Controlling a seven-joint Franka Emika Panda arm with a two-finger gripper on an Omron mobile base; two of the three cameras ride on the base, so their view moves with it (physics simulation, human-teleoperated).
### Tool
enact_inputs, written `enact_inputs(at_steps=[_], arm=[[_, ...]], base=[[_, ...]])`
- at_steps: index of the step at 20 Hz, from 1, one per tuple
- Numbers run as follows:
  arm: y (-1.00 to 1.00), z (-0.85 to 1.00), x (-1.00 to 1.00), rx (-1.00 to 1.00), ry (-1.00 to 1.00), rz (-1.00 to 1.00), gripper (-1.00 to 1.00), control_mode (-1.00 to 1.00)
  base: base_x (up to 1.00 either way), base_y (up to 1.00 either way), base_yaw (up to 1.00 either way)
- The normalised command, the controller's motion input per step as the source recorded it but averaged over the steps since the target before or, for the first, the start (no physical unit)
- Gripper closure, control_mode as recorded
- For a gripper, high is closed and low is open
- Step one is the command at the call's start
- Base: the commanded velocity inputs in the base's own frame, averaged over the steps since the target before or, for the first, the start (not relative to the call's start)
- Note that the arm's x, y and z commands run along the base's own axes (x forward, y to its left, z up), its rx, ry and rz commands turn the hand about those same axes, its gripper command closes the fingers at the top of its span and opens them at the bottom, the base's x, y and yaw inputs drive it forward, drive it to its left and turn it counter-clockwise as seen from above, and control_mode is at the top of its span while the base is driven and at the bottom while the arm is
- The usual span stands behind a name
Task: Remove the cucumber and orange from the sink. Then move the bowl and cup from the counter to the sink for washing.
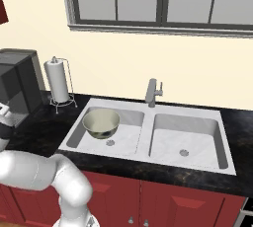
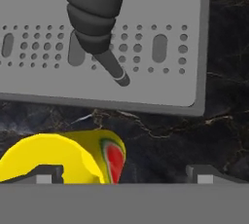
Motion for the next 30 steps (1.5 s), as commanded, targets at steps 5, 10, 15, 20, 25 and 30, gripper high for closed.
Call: enact_inputs(at_steps=[5, 10, 15, 20, 25, 30], arm=[[0.06, -0.16, 0.03, 0.00, 0.02, -0.06, -1.00, -1.00], [0.03, -0.19, 0.00, 0.00, 0.02, -0.06, -1.00, -1.00], [0.02, -0.17, 0.00, 0.00, 0.01, -0.06, 1.00, -1.00], [0.00, -0.08, -0.05, 0.00, 0.01, -0.08, 1.00, -1.00], [-0.02, 0.00, -0.15, 0.00, 0.03, -0.08, 1.00, -1.00], [-0.13, 0.02, -0.24, 0.00, 0.03, -0.07, 1.00, -1.00]], base=[[0.00, 0.00, 0.00], [0.00, 0.00, 0.00], [0.00, 0.00, 0.00], [0.00, 0.00, 0.00], [0.00, 0.00, 0.00], [0.00, 0.00, 0.00]])
